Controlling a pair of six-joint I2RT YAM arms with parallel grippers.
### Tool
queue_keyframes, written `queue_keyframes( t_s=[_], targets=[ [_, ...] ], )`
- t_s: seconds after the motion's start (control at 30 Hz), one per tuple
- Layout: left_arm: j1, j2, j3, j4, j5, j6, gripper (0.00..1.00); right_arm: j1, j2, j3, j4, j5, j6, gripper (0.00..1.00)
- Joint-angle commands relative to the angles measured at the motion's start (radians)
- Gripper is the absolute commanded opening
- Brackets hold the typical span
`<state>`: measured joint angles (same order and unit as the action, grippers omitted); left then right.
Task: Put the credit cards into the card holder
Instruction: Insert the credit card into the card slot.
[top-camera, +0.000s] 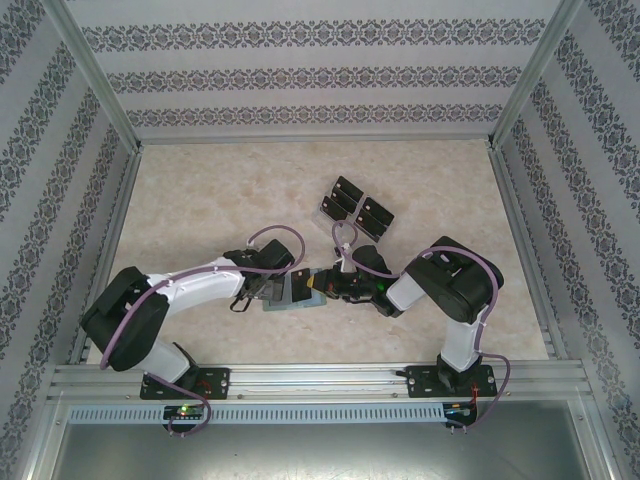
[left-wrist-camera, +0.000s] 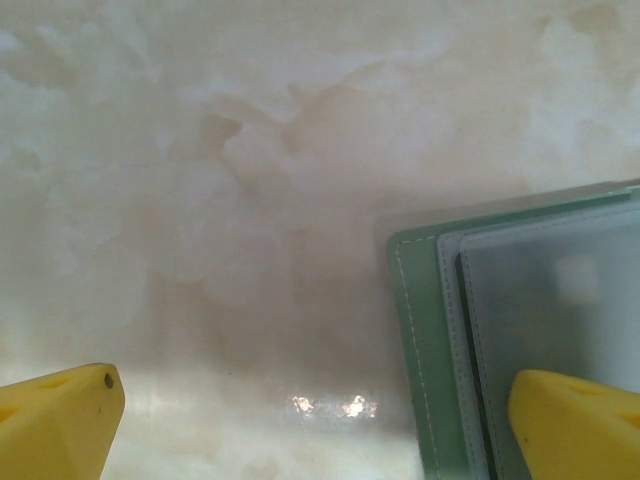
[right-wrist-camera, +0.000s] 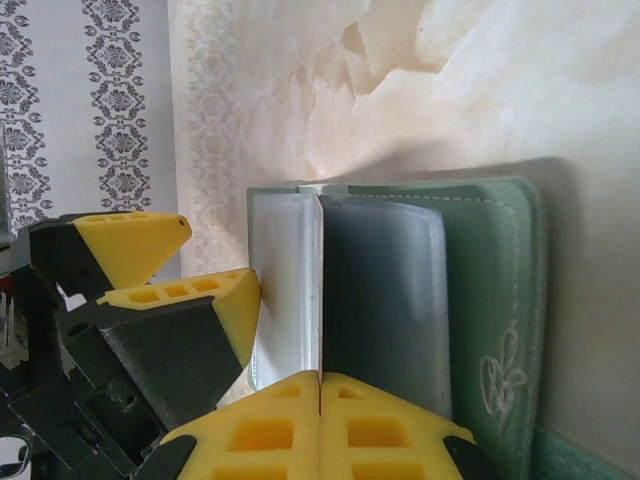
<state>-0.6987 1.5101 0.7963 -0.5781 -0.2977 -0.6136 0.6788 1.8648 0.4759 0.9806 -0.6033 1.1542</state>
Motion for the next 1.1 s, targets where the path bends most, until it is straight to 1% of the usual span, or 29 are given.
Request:
queue_keyframes(
  t_s=[0.0,0.57,1.07],
  targets=[
    [0.005,0.018,-0.017,-0.07,-0.057,-0.014,1.0,0.012,0.015,0.012,0.024,-0.019,0.001,0.0],
    [0.005,0.021,-0.05,-0.049,-0.037,-0.042,1.0,0.032,0.038,0.04,0.045,-0.02,0.023,0.0],
    [0.005,0.019,-0.061,-0.039,-0.029,-0.048,1.0,0.041,0.068,0.01,0.104,0.048,0.088,0.0]
  ],
)
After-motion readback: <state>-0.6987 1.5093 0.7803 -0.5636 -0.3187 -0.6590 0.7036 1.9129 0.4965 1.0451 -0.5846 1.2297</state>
